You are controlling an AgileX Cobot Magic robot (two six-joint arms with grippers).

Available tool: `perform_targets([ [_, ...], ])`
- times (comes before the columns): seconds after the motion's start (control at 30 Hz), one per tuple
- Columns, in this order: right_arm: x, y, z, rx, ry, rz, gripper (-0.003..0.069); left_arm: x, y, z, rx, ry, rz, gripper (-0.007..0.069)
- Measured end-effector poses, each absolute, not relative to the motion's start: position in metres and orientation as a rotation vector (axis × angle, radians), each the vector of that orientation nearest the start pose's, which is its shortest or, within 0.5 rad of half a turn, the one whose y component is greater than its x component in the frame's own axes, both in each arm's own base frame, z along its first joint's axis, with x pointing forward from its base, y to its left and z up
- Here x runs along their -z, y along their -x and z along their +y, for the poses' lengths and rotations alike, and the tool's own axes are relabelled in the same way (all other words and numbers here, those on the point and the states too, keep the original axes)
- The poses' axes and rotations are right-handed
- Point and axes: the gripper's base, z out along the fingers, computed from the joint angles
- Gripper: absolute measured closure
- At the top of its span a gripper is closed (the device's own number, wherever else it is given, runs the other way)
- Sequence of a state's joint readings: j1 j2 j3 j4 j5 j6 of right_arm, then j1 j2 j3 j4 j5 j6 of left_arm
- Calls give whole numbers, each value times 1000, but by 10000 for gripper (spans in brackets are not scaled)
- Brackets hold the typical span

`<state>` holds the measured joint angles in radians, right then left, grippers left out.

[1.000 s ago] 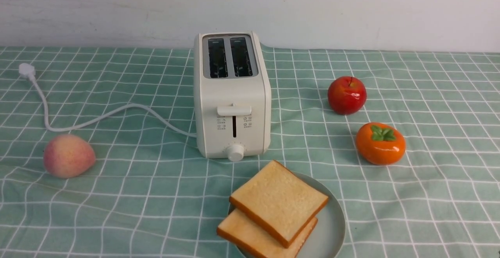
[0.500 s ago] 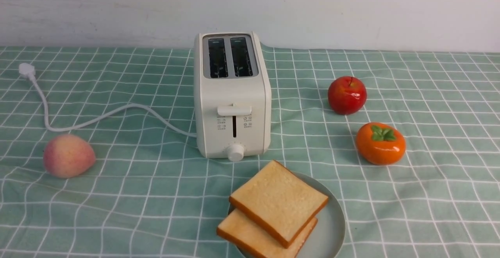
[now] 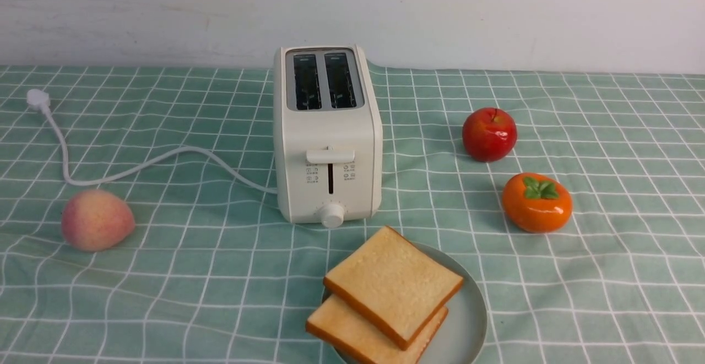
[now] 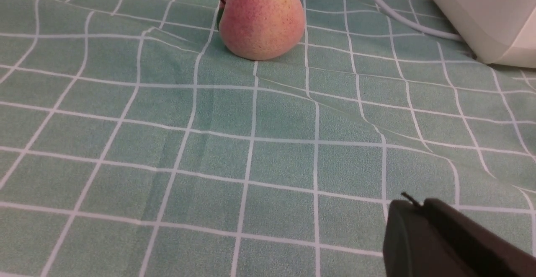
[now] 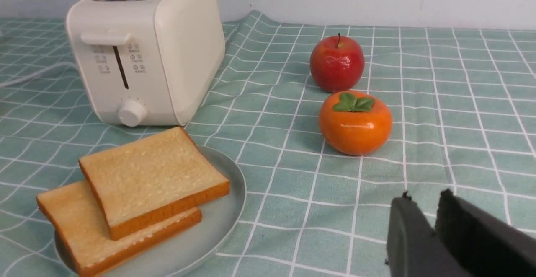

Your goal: Take toasted bread from bread machine on blue coffee table place on plate.

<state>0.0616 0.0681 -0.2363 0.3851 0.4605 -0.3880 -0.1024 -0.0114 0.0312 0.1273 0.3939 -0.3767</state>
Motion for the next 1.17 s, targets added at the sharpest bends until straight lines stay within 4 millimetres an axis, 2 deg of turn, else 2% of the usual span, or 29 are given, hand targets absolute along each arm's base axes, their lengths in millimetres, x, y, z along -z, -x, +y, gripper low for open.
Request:
perform_targets([
  [0.13, -251, -47, 14, -44, 252, 1709, 545, -168, -52, -1, 200, 182, 1890, 596],
  [0.2, -244, -50, 11, -77, 127, 1706, 541, -168, -52, -1, 200, 182, 1890, 592],
  [0.27, -232, -54, 9, -95, 62, 1722, 539, -168, -52, -1, 200, 182, 1890, 589],
  [0.33, -211, -58, 7, -110, 3, 1751, 535, -168, -52, -1, 200, 182, 1890, 587],
  [0.5, -175, -55, 7, -113, 0, 1848, 529, -168, -52, -1, 200, 182, 1890, 584],
  [1.17, -174, -52, 7, -103, 20, 1867, 516, -168, -52, -1, 200, 182, 1890, 560],
])
